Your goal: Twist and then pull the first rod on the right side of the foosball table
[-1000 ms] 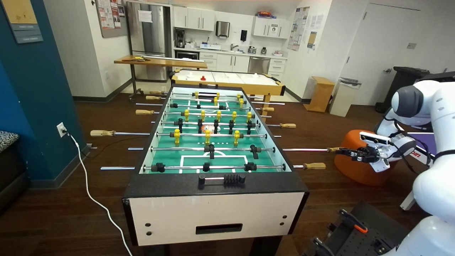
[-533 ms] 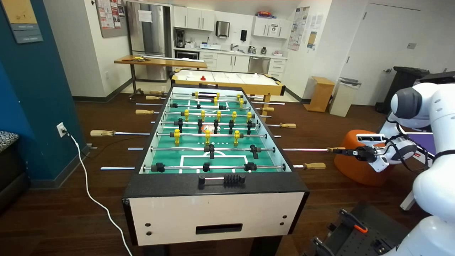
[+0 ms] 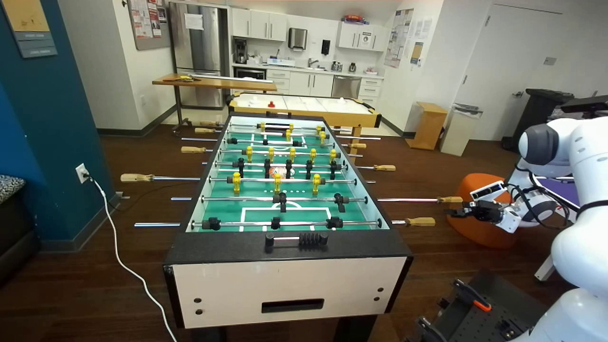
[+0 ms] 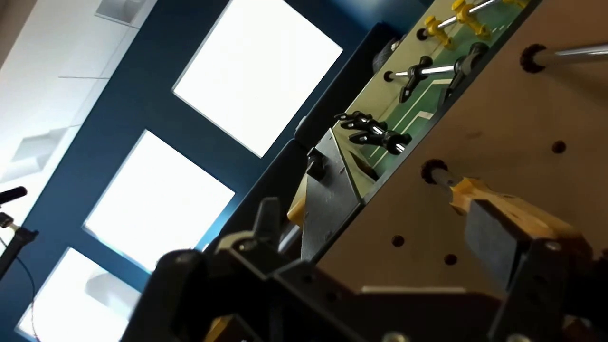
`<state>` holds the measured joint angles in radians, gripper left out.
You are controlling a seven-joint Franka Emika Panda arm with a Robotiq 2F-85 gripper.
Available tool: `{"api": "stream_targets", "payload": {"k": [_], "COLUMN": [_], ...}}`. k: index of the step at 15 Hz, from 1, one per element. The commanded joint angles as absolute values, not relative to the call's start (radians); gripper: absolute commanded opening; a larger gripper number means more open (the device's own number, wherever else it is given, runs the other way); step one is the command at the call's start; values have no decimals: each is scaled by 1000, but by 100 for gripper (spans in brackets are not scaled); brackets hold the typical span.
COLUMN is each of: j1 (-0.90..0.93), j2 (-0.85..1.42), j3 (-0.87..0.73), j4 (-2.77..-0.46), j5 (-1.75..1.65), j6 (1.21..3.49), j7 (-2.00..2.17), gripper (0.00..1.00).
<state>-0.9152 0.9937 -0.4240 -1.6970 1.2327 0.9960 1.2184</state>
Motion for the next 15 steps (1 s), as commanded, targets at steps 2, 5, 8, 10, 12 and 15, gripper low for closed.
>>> {"api": "stream_targets", "payload": {"k": [2,5,8,10,12,15], "j1": [-915,-904,-904,-908,-920,-923], "j2": [994,990,995,1005,1030,1062], "j3": [-426,-439,-437,-432,-420,-410], "j4": [-1697,-1725,-1726,-1714,-1681,-1652], "j5": [1231,1303,1343,1351,1344,1351], "j6": [995,1049,1113,1139,1126,1128], "j7": [1221,1402,1555,1673,1797,1960], "gripper": [100,100,100,100,100,100]}}
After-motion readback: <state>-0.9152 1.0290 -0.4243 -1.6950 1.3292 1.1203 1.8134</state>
